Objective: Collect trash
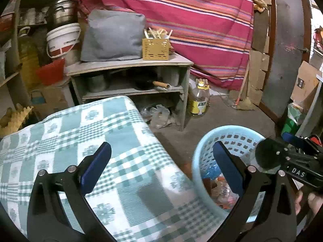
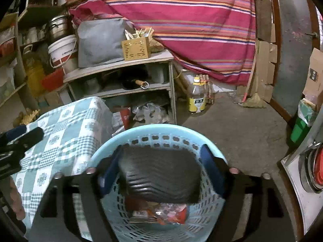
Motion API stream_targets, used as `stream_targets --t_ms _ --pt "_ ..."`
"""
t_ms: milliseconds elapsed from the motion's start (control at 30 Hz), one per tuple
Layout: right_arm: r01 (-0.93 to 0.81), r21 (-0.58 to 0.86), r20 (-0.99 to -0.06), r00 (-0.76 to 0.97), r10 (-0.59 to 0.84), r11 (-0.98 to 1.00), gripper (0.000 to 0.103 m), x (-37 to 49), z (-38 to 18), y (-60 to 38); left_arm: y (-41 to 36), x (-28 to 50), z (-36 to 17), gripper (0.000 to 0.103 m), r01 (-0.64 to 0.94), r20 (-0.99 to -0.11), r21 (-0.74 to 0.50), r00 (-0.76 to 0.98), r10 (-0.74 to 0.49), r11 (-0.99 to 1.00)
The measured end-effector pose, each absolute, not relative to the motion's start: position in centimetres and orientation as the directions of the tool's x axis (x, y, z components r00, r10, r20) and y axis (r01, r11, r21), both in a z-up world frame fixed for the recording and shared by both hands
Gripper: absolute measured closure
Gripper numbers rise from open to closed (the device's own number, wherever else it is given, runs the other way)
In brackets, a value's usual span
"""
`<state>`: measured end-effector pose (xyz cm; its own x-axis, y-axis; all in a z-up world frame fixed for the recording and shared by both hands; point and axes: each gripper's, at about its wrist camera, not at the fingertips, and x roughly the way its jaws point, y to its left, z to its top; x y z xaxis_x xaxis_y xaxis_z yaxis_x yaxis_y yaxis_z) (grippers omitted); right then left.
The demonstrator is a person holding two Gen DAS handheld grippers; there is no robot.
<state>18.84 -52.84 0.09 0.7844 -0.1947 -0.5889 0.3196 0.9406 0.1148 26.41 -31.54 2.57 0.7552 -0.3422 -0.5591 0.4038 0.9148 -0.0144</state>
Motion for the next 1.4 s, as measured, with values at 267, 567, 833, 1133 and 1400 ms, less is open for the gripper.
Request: stream_targets --t_ms 267,567,833,1133,1400 --pt "0.327 0.113 -0.576 0.791 -0.207 0.938 0.008 19.2 0.6 -51.4 -28.4 24.1 3.9 0.005 0.376 -0.526 0.031 0.794 -0.305 0.926" --pt "0.299 0.068 -0.515 0.827 -0.223 0.952 0.005 16.4 2.1 -48.2 -23.8 20.2 4.8 0.005 0.347 -0.519 0.023 0.805 -0.286 0.937" --pt "0.247 0.046 -0.438 0.876 -0.203 0.968 0.005 11.1 3.6 -43.2 -19.3 13.4 5.1 0.005 0.301 -0.458 0.073 0.857 -0.236 0.951" --pt "0.202 0.019 -0.367 0.912 -0.181 0.979 0.005 3.5 3.5 -36.0 -13.0 7.1 4.0 0.005 0.221 -0.434 0.051 0.883 -0.177 0.974" --pt "0.138 0.022 -0.446 0.888 -0.114 0.990 0.005 -0.2 0.4 -29.4 -8.7 2.4 3.2 0.005 0.160 -0.393 0.057 0.911 -0.125 0.986"
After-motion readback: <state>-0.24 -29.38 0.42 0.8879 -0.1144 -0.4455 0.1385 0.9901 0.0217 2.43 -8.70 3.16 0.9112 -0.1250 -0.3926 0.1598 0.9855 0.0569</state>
